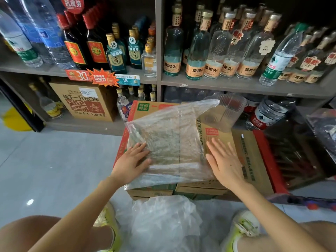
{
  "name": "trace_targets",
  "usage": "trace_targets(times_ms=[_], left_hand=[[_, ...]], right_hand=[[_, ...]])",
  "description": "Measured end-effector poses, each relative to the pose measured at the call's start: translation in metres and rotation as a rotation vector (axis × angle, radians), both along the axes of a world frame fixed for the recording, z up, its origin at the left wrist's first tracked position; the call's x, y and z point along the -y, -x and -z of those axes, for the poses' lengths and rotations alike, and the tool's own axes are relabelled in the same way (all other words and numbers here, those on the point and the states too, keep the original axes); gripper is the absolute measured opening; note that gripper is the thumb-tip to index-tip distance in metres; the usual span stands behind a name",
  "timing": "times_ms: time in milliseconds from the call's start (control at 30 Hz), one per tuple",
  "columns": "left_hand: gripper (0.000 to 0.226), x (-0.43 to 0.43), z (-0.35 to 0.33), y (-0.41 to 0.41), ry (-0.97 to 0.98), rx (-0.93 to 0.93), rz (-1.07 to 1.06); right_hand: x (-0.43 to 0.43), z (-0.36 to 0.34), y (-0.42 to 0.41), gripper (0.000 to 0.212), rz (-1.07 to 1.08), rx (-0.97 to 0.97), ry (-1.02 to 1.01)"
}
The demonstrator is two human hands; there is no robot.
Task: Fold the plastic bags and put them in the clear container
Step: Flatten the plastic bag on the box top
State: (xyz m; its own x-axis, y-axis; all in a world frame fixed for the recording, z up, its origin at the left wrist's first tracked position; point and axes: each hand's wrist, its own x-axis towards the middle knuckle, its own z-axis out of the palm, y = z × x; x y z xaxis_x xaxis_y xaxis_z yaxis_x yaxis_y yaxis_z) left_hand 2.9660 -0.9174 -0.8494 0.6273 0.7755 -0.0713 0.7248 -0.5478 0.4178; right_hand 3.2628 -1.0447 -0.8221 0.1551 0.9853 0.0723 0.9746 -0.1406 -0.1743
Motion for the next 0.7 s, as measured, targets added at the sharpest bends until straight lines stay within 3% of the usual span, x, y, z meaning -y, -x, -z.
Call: trace_targets(times_ms=[133,233,467,567,700], left_hand=[[0.061,-0.016,-0.022,0.001,-0.158,0.263,-0.188],[0.035,-0.045,-0.026,-0.005,-0.293,0.274,-0.309],[0.034,-0.099,-0.010,-0.013,-0.179,0.069,-0.607],[0.031,-0.100,0.001,-0.005,-0.150,0.119,-0.620],[0.024,-0.099,0.009,0.002,-0.127,0.255,-0.599]], right_hand=[[-0.050,-0.027,0.022,0.052,-0.063,-0.009,-0.274],[-0.103,-0.042,0.031,0.039,-0.144,0.010,-0.348],[-0.210,-0.045,0.057,0.046,-0.288,-0.025,-0.110],[-0.230,-0.033,0.070,0.048,-0.332,-0.040,-0.024],[-0.233,-0.023,0.070,0.024,-0.310,-0.098,0.044]])
